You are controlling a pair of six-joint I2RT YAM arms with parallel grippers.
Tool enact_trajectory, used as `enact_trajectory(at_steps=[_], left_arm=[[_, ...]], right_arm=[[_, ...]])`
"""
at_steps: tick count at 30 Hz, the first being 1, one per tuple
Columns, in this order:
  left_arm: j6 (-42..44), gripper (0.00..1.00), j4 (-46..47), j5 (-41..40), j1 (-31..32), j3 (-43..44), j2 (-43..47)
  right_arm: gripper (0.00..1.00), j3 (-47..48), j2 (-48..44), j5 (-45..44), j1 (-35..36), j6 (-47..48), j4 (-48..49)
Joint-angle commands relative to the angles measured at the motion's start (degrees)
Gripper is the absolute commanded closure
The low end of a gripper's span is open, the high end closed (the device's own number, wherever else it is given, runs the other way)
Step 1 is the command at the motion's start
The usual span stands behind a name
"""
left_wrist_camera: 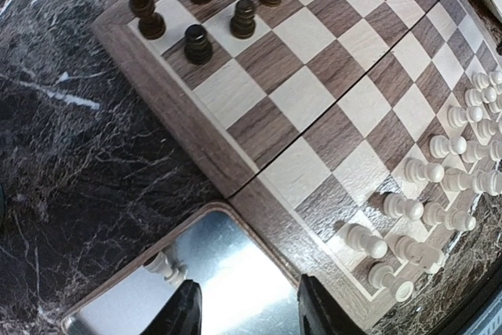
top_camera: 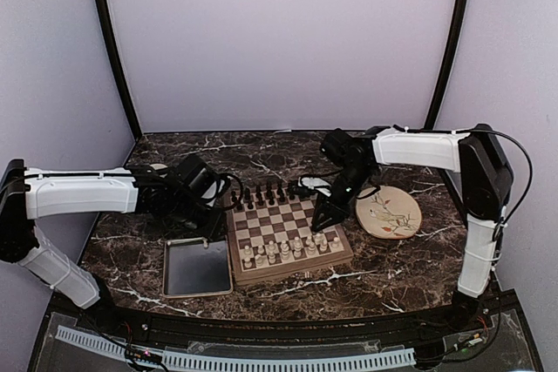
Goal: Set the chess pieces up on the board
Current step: Adjust the pawn at g2, then pick up the pawn from the storage box.
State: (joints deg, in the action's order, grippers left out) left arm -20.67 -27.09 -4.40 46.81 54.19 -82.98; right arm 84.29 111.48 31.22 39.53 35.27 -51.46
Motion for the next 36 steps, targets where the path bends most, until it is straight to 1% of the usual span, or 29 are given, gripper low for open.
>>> enact_trajectory(at_steps=[1, 6, 8, 9, 10, 12, 18, 28, 32, 36], left_arm=[[-6.0, 0.57, -5.1, -1.5, -1.6, -2.9, 3.4], [-9.3, 0.64, -6.5, 0.0, -3.6, -5.3, 2.9], [-10.8, 0.65, -5.8, 0.6, -4.4, -5.9, 2.1], [-11.6, 0.65, -5.4, 0.7, -4.6, -6.1, 1.4], [-14.6, 0.63, -4.4, 0.0, -5.2, -5.4, -2.0], [-16.1, 0.64, -3.9, -0.2, -5.4, -4.6, -3.8], [-18.8, 0.7, -1.3, -1.3, -5.4, -4.8, -6.6], [-18.9, 0.76, 1.2, -1.7, -5.5, -5.0, -8.7], [-18.3, 0.83, 2.1, -1.3, -5.5, -5.1, -9.3], [-16.8, 0.89, 0.8, -0.3, -5.4, -4.7, -8.5]], right_arm=[[0.74, 1.7, -2.4, 3.9, -0.9, -0.7, -0.6], [0.74, 0.6, -4.0, 4.5, -2.3, -1.9, 1.4], [0.74, 0.3, -4.4, 4.6, -2.5, -2.1, 1.9], [0.74, 0.1, -4.6, 4.7, -2.7, -2.1, 2.1], [0.74, -0.4, -5.0, 4.4, -2.8, -2.4, 2.5], [0.74, -0.8, -5.2, 4.3, -2.7, -2.4, 2.7], [0.74, -2.3, -6.3, 3.5, -2.9, -2.5, 3.6], [0.74, -2.2, -5.9, 4.1, -3.0, -2.4, 3.5], [0.74, -2.2, -5.7, 4.1, -3.0, -2.4, 3.4], [0.75, -2.2, -5.9, 4.2, -3.0, -2.4, 3.3]])
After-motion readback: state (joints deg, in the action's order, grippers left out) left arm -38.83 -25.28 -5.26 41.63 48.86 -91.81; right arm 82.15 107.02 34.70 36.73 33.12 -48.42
